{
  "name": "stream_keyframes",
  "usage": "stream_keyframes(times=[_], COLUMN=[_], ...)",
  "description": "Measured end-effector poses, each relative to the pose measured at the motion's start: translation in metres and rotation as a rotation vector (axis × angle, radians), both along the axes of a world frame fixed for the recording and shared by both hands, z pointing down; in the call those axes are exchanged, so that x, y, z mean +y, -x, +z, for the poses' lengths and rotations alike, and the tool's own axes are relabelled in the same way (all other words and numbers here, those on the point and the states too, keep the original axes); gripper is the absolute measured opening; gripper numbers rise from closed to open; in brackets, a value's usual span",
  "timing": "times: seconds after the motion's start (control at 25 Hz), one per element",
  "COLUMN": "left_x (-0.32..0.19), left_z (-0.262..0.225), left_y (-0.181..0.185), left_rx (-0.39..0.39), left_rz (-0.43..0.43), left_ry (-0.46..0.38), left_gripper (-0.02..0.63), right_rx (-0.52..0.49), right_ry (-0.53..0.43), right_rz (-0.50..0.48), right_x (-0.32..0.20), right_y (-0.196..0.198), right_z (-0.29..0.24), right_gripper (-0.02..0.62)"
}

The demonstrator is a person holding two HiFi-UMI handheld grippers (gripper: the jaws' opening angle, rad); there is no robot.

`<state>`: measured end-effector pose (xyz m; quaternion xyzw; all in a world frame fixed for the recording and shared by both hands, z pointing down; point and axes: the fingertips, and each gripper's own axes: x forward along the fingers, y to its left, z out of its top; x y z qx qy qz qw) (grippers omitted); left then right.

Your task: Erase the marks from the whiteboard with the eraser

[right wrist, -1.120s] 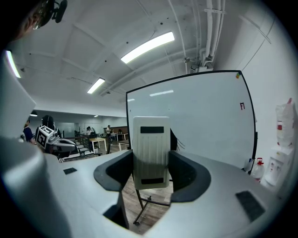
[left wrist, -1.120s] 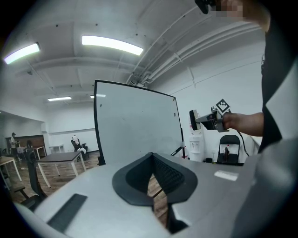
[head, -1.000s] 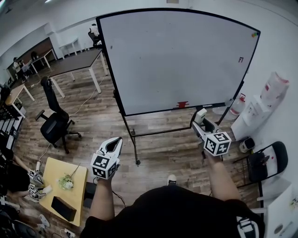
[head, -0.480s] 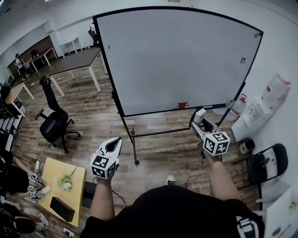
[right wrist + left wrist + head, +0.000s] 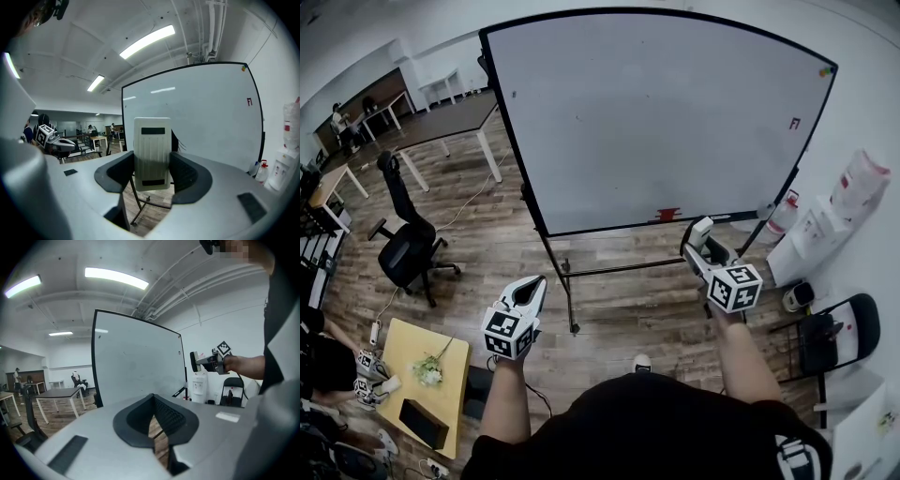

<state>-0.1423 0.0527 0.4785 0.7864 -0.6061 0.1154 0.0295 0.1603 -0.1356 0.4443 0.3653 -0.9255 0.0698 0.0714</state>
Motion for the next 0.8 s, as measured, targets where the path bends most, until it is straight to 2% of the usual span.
stream_keyframes(times=[0.8], left_x=[-0.063], left_z=[0.005], left_y=[0.016], left_rx=[-0.001], left_rz=[-0.017], left_ry=[0.018], left_gripper=[0.011], right_rx=[0.012], right_ry=[0.004], right_rz=[-0.040], right_x=[-0.066], right_y=[0.023], right_z=[0.006], right_gripper=[0.230])
